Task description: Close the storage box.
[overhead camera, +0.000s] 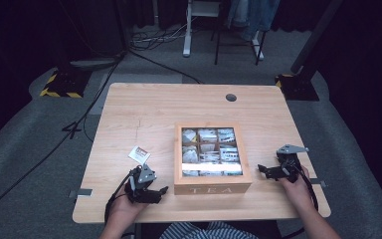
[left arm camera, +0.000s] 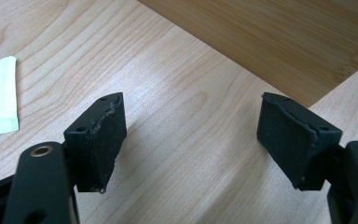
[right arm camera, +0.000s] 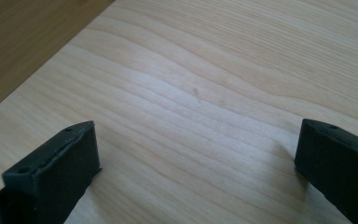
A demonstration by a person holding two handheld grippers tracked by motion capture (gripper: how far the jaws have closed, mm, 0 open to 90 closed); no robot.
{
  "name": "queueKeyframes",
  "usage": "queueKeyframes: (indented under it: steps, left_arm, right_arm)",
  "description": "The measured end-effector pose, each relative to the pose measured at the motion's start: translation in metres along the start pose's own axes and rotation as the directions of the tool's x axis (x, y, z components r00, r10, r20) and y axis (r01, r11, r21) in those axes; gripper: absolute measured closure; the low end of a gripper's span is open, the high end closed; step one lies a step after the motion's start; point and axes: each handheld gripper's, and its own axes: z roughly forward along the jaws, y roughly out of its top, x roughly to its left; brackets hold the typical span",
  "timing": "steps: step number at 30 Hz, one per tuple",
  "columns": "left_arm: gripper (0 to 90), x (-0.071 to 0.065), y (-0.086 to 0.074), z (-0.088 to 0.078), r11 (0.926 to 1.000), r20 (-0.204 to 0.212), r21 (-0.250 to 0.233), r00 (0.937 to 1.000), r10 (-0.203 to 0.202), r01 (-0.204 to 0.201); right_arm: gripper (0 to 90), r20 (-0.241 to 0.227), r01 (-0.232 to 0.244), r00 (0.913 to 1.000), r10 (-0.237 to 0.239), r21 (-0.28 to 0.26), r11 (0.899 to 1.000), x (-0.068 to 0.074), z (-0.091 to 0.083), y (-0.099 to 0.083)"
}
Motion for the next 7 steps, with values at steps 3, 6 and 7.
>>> queueKeyframes:
  steps: [3,6,7]
  left_arm:
    - [24.6,-0.0004,-0.0001,0.0001,1.0,0.001,0.0,1.0,-0.005,0.005]
    - [24.6,-0.0005,-0.0001,0.0001,1.0,0.0,0.0,1.0,-0.005,0.005]
    - [24.4,-0.0005,-0.0001,0.0001,1.0,0.0,0.0,1.0,-0.005,0.005]
  right_arm:
    - [0.0,0.012,-0.012,0.9999,0.012,-0.001,1.0,0.0007,-0.0006,-0.0006]
    - [0.0,0.031,-0.03,0.9991,0.03,-0.001,1.0,0.002,-0.0022,-0.0021]
    - [0.0,0.031,-0.03,0.9991,0.03,-0.001,1.0,0.002,-0.0022,-0.0021]
